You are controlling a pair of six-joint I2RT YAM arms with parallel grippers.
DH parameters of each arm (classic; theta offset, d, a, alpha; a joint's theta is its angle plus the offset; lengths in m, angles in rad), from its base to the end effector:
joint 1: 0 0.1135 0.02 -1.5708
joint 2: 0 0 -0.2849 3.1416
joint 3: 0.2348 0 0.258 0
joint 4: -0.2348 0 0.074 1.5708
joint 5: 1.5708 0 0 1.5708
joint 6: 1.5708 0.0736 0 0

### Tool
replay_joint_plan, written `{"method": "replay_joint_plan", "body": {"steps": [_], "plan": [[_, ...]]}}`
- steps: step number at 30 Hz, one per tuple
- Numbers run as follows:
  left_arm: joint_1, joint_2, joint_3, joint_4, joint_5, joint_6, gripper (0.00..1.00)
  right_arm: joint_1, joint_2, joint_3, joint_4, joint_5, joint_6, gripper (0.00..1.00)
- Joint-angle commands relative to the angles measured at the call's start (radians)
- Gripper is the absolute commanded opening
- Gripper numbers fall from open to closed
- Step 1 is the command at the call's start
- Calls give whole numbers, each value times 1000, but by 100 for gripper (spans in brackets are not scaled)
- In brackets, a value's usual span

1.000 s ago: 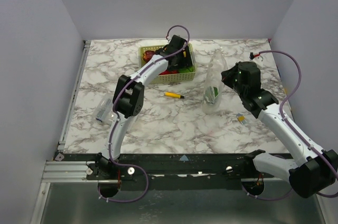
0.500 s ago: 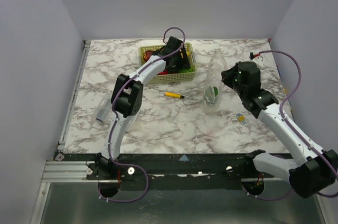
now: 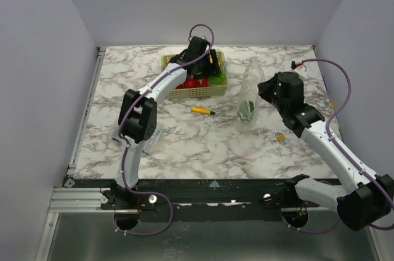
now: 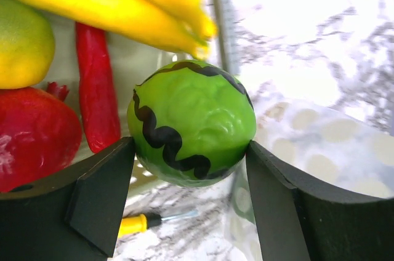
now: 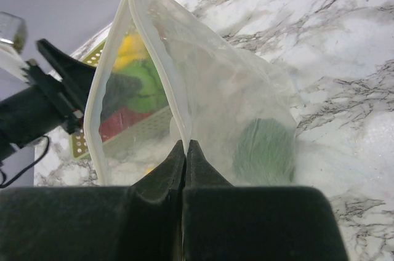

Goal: Place the food in the zip-top bag and seal the zipper
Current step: Pick up the fake fruit from the bin, then place the fake fruit in the zipper food storage bag.

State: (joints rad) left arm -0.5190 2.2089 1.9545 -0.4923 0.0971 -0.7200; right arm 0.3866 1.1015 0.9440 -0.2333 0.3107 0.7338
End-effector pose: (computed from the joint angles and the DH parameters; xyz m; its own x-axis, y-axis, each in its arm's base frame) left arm 0.4790 -0.2818 0.2373 -0.8097 -0.2933 -0.5084 0.0287 0.8453 -0.5335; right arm 0.2693 0.0853 0.3326 -0.3271 0.5553 -0.7646 0.1641 0.8302 0.5327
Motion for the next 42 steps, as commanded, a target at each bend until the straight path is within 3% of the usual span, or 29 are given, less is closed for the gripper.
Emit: {"method": "replay_joint_plan", "body": {"steps": [1,4,10,18,26,34,38,42], "plan": [[0,-155,0,92,136,51,47,-5,-6,0,-3,15,15,1],[1,-234,-58,200,242,7,47,-4,-5,2,-4,14,19,1],[-8,-414,-305,640,441,-142,42,-4,-8,3,-3,13,18,1],[-106,-517,-543,931,386,-138,38,-4,-3,1,11,6,34,1],[-150,-498,-557,952,370,-149,39,-5,-20,-7,11,8,36,1],[-159,-469,-521,798,291,-102,44,-4,-32,-9,11,3,40,1],[-175,-449,-462,666,242,-32,59,-4,-34,-11,11,6,45,1],[-189,-447,-424,593,192,16,83,-5,-28,-10,11,-2,46,1]]}}
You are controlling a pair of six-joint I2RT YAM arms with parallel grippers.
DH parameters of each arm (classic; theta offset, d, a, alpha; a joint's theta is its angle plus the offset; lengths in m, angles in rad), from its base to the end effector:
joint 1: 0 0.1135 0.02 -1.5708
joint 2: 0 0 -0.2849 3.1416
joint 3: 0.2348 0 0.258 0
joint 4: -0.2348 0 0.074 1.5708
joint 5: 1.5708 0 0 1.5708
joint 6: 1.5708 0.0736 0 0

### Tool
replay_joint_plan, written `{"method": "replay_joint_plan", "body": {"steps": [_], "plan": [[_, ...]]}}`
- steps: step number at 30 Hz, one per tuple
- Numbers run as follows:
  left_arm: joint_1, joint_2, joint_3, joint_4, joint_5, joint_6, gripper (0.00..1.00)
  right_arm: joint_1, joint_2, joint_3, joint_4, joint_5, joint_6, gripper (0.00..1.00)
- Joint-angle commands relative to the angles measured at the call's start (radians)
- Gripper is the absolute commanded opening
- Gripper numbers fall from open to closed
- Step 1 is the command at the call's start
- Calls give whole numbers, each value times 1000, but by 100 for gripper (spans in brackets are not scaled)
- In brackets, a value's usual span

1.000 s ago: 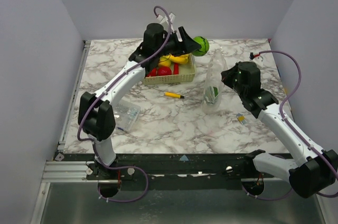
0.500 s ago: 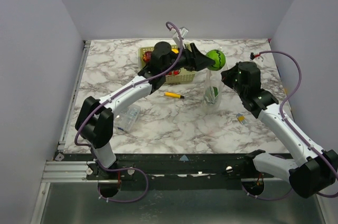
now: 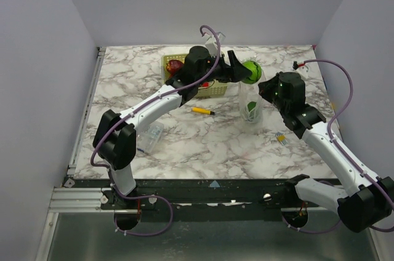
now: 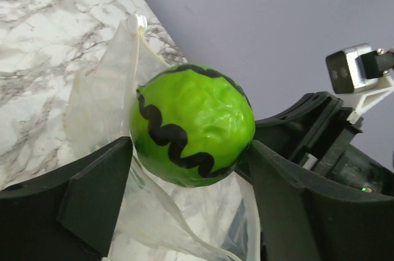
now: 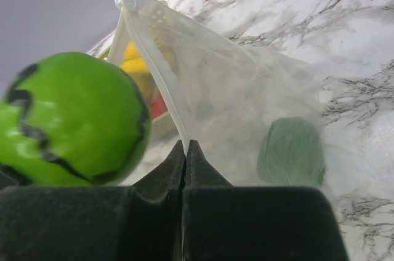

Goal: Place the food in the zip-top bag and seal the zipper
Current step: Place the fake fruit in the zipper food storage bag.

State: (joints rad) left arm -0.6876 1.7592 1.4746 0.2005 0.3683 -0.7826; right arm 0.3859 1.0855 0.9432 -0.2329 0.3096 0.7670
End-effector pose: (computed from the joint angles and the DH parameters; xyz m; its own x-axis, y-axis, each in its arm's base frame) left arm 0.3489 -0.3208 0.3685 -0.6590 -0.3100 -0.6853 0.5707 0.3873 -0.7241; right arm 0.2661 0.0839 0.3365 -0.3110 0.5871 -0.7474 0.1666 0.8079 0.5653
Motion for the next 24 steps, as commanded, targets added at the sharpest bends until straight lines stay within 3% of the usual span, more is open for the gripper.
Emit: {"method": "replay_joint_plan", "body": {"steps": [1,24], "plan": [[-23,1,57,-101,-89,84,85,-4,-13,-8,11,-3,13,1],[27,-67,76,-123,-122,145,85,-4,-9,-6,5,3,-13,1]]}}
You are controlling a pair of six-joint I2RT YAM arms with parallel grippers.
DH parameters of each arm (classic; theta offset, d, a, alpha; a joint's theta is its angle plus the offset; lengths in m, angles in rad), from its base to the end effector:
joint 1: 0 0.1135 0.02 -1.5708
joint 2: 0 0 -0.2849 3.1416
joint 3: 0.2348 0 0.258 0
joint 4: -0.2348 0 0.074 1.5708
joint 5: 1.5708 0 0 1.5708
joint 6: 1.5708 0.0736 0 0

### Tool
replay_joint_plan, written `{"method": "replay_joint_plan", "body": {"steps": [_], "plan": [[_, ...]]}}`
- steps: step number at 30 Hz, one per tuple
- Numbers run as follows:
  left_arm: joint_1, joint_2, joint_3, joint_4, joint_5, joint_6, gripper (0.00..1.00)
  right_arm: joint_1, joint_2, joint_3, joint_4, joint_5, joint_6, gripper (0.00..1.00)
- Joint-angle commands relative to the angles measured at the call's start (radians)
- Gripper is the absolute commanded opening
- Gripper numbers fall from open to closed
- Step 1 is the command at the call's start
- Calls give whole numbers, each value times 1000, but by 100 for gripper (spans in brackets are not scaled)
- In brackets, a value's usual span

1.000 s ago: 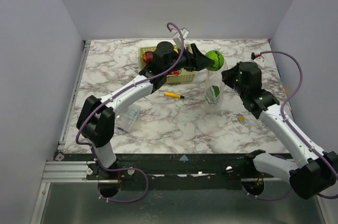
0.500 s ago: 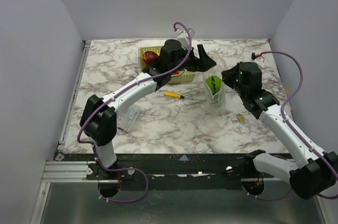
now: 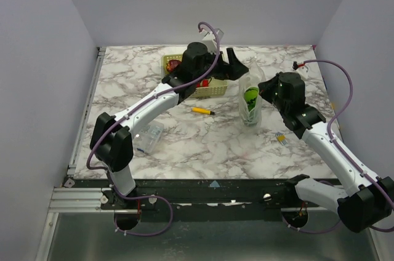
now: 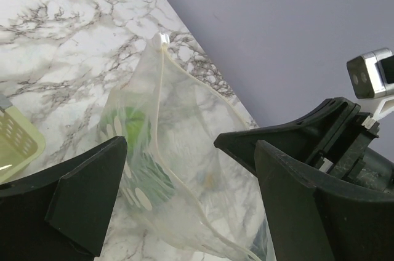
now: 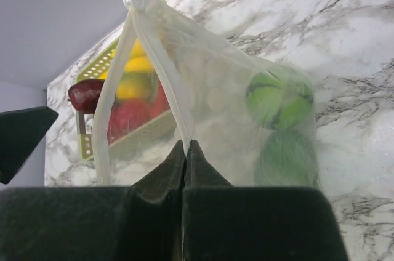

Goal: Place the food in the zip-top bag and seal the zipper
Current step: Place the fake fruit in the zipper food storage bag, then pick up the fake fruit from the bin.

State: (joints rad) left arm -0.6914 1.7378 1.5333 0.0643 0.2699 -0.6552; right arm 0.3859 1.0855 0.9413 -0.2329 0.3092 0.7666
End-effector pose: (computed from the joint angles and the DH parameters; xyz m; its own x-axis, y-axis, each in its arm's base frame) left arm 0.3486 -0.3140 0.3820 -0.5837 -0.2792 -0.7624 0.5830 0.5095 -0.6329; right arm 0.2660 0.0839 0.3358 -0.3126 0.5862 -0.7474 0.1672 0.8085 0.5642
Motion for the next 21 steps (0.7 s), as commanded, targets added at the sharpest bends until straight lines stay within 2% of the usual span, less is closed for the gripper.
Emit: {"method": "replay_joint_plan", "body": {"steps": [1,6,11,15,18,21], "plan": [[42,-49,10,18,-24,13,85,-4,-9,-4,4,4,-13,1],[125,-48,-12,40,-20,10,85,-4,-10,-5,0,7,-17,1],[232,-22,-4,-11,-84,-16,84,-4,-8,-4,0,11,-17,1],[281,-4,-8,-62,-286,-63,84,-3,2,-4,0,11,-17,1],[313,29,40,-220,-466,-168,88,-3,13,-4,0,8,-13,1],[346,89,150,-472,-616,-316,89,-3,20,-7,9,2,-12,1]]}}
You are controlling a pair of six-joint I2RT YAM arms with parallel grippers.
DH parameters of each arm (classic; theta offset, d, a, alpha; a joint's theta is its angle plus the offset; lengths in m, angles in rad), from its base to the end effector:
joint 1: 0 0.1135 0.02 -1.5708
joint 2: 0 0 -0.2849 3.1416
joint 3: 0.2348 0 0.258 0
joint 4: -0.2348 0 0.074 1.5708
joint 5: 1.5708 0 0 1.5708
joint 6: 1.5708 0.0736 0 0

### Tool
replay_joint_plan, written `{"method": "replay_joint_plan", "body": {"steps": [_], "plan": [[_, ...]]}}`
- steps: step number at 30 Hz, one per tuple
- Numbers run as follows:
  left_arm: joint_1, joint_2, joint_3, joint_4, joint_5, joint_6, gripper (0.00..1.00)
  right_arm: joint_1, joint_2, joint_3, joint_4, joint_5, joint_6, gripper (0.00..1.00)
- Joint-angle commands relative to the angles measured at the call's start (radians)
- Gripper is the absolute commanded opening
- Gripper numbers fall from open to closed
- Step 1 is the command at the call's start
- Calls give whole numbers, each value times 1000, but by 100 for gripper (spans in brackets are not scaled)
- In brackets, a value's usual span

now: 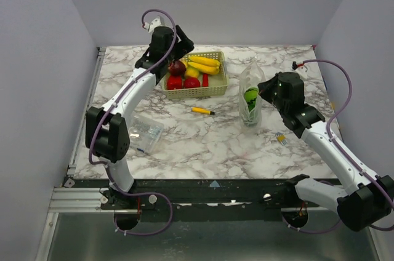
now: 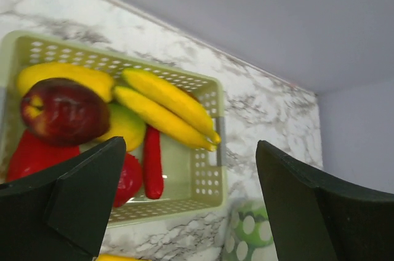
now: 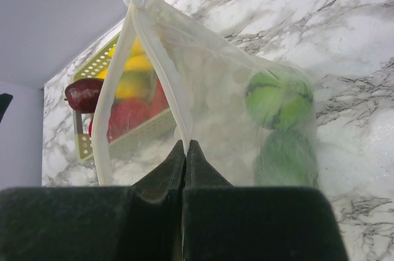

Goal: Place the food in the zip-top bag and seal the zipper
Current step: Pick up the fake fruit from the bin.

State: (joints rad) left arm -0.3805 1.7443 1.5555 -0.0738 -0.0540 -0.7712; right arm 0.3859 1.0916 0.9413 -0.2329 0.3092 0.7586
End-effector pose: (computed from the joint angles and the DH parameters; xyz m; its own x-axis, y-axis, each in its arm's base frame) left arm 0.4373 -0.1706 0.3677 -0.3976 -0.5906 -0.7023 0.0632 0.7459 -0.6631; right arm 0.2673 0.0844 0.3342 -0.3182 0.5780 -0.7514 0.1678 0.8144 0.5554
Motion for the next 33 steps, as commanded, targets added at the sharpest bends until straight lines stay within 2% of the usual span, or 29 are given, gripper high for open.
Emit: {"method": "replay_joint_plan", "body": {"steps": [1,4,7,14,26,33], "plan": [[48,120,185,-419,-315,-255,89,-4,17,-8,10,-1,-3,1],[86,238,365,-672,-318,-361,90,-3,24,-9,11,-5,3,1],[113,338,486,-791,-264,-418,90,-4,28,-16,17,-9,8,1],[121,380,456,-775,-221,-526,91,-4,29,-18,18,-3,9,1],[123,391,422,-695,-196,-564,91,-4,55,-14,21,-5,15,1],[123,400,378,-591,-123,-616,84,-4,69,-14,28,-14,18,1]]}}
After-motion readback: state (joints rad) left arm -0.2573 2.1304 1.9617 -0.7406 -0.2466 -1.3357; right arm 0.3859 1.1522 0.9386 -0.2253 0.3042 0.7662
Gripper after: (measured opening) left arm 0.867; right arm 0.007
